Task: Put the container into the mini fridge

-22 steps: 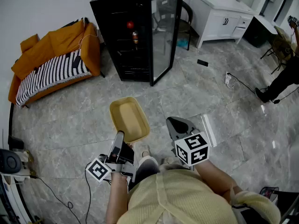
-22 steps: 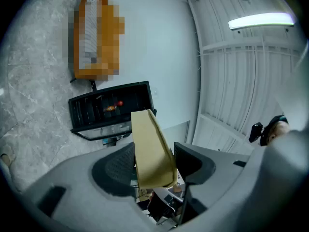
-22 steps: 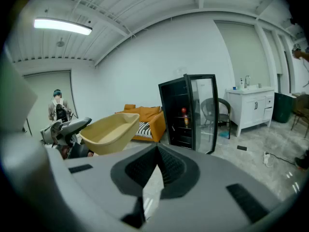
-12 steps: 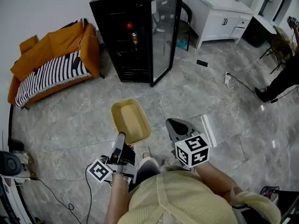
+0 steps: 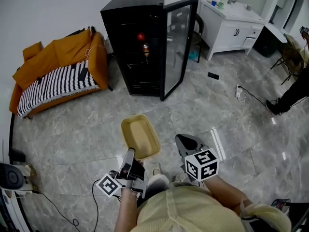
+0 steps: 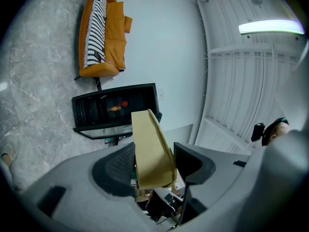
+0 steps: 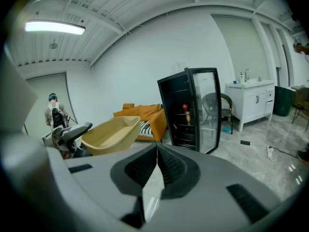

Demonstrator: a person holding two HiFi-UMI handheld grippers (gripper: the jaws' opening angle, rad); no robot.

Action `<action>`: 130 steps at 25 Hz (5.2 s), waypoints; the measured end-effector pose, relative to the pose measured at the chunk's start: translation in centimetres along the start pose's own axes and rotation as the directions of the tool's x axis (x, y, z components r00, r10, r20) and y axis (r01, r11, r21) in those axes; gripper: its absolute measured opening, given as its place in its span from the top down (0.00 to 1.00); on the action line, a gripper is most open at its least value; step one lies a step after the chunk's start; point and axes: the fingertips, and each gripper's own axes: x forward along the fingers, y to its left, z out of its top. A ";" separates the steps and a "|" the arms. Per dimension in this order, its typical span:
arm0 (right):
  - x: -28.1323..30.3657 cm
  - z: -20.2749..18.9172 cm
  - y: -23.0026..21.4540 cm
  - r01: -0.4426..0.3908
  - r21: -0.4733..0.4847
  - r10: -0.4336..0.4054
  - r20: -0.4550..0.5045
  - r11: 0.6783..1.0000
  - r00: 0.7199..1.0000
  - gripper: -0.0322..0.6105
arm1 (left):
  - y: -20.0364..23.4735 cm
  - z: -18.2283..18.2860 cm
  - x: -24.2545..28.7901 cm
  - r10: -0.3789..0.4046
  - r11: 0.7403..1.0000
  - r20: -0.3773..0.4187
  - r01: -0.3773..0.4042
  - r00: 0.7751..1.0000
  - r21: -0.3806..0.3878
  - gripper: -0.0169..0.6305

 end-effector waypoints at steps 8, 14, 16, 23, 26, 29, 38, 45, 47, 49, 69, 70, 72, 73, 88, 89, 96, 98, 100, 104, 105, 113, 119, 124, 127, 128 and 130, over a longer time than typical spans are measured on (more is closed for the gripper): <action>5.6 2.1 1.3 -0.006 -0.021 0.005 -0.027 1.000 1.000 0.90 | 2.4 4.5 1.5 0.006 1.000 0.017 -0.005 1.000 -0.031 0.57; 9.3 3.7 2.4 -0.004 -0.023 0.003 -0.027 1.000 1.000 0.90 | 3.9 7.3 2.9 0.006 0.999 -0.001 -0.006 1.000 -0.053 0.57; 9.9 3.7 2.4 0.005 -0.028 -0.006 -0.034 1.000 0.999 0.90 | 4.5 7.7 3.2 0.008 0.998 -0.015 -0.009 1.000 -0.055 0.57; 11.4 4.1 0.4 0.039 -0.034 -0.041 -0.063 0.999 0.997 0.90 | 6.0 8.1 5.8 0.004 0.996 -0.029 -0.006 1.000 -0.090 0.57; 12.6 5.2 -1.1 0.037 -0.036 -0.040 -0.061 0.999 0.997 0.90 | 6.4 8.1 7.6 0.009 0.996 -0.037 -0.012 0.999 -0.089 0.57; 14.1 6.3 -2.8 0.027 -0.037 -0.028 -0.052 0.999 0.998 0.90 | 6.7 8.5 9.8 0.004 0.997 -0.033 -0.007 0.999 -0.076 0.57; 17.9 10.6 -7.2 -0.069 -0.059 0.066 -0.049 0.996 0.997 0.90 | 6.6 8.6 17.9 0.014 1.000 -0.032 -0.015 0.999 -0.017 0.57; 19.6 11.8 -10.2 -0.118 -0.062 0.114 -0.056 0.991 0.992 0.90 | 7.7 7.8 21.1 0.062 0.998 -0.017 -0.062 0.998 0.009 0.57; 20.0 11.7 -10.8 -0.127 -0.061 0.123 -0.064 0.990 0.990 0.90 | 8.3 7.8 21.4 0.082 0.996 -0.005 -0.082 0.997 0.014 0.57; 20.2 11.7 -11.2 -0.135 -0.067 0.130 -0.071 0.989 0.989 0.90 | 8.4 7.9 21.8 0.086 0.996 0.005 -0.086 0.996 0.014 0.57; 23.8 11.9 -14.8 -0.093 -0.009 0.092 -0.112 0.996 0.989 0.90 | 11.7 10.8 26.4 0.095 0.995 0.014 -0.094 0.995 -0.017 0.58; 24.2 12.0 -14.9 -0.089 -0.008 0.087 -0.114 0.996 0.990 0.90 | 12.0 11.1 26.9 0.091 0.996 0.008 -0.091 0.996 -0.015 0.57; 25.3 12.5 -14.8 -0.086 -0.012 0.084 -0.116 0.996 0.990 0.90 | 12.5 12.0 27.7 0.091 0.996 -0.006 -0.091 0.996 -0.012 0.58; 25.9 12.8 -14.5 -0.087 -0.016 0.085 -0.116 0.996 0.990 0.90 | 12.8 12.6 28.1 0.091 0.996 -0.012 -0.091 0.996 -0.012 0.57; 34.2 15.7 -14.8 -0.022 -0.022 0.018 -0.160 1.000 0.987 0.90 | 16.4 19.3 35.1 0.024 0.998 -0.071 -0.028 0.997 -0.059 0.58; 34.7 15.9 -14.8 -0.016 -0.020 0.012 -0.160 1.000 0.987 0.90 | 16.8 19.8 35.7 0.020 0.997 -0.070 -0.024 0.997 -0.066 0.58; 38.3 17.6 -15.4 0.024 -0.016 -0.026 -0.162 1.000 0.986 0.90 | 18.8 21.8 39.7 -0.010 0.995 -0.118 -0.002 0.993 -0.097 0.58; 38.9 18.0 -15.7 0.040 -0.013 -0.042 -0.164 0.999 0.986 0.90 | 19.4 22.0 40.7 -0.016 0.995 -0.141 0.002 0.990 -0.098 0.58; 39.5 18.1 -16.1 0.056 -0.007 -0.056 -0.168 0.998 0.984 0.90 | 20.3 22.4 41.7 -0.020 0.996 -0.156 0.006 0.988 -0.094 0.58; 40.8 17.7 -16.8 0.086 0.004 -0.083 -0.186 0.996 0.979 0.90 | 22.1 23.4 43.5 -0.025 0.994 -0.156 0.009 0.988 -0.107 0.58; 41.1 17.6 -17.0 0.093 0.006 -0.090 -0.192 0.996 0.977 0.90 | 22.4 23.5 43.9 -0.029 0.994 -0.155 0.011 0.987 -0.112 0.58; 43.2 17.0 -18.0 0.132 0.027 -0.124 -0.217 0.991 0.968 0.90 | 24.8 24.4 47.8 -0.062 0.989 -0.157 0.039 0.986 -0.142 0.58; 44.9 16.7 -19.1 0.172 0.052 -0.157 -0.219 0.984 0.963 0.90 | 26.8 25.2 49.9 -0.075 0.991 -0.152 0.057 0.986 -0.117 0.58; 45.7 15.9 -19.4 0.178 0.053 -0.161 -0.236 0.983 0.958 0.90 | 28.6 25.6 51.2 -0.073 0.991 -0.138 0.056 0.988 -0.120 0.58; 45.9 15.1 -19.6 0.187 0.055 -0.167 -0.254 0.981 0.953 0.90 | 29.2 25.9 52.2 -0.083 0.991 -0.127 0.069 0.988 -0.114 0.58; 46.0 14.9 -19.6 0.188 0.053 -0.169 -0.258 0.981 0.951 0.90 | 29.4 26.1 52.5 -0.087 0.990 -0.119 0.073 0.989 -0.118 0.58; 46.3 14.7 -19.5 0.187 0.050 -0.167 -0.264 0.981 0.950 0.90 | 29.8 26.3 53.2 -0.090 0.989 -0.105 0.076 0.990 -0.125 0.58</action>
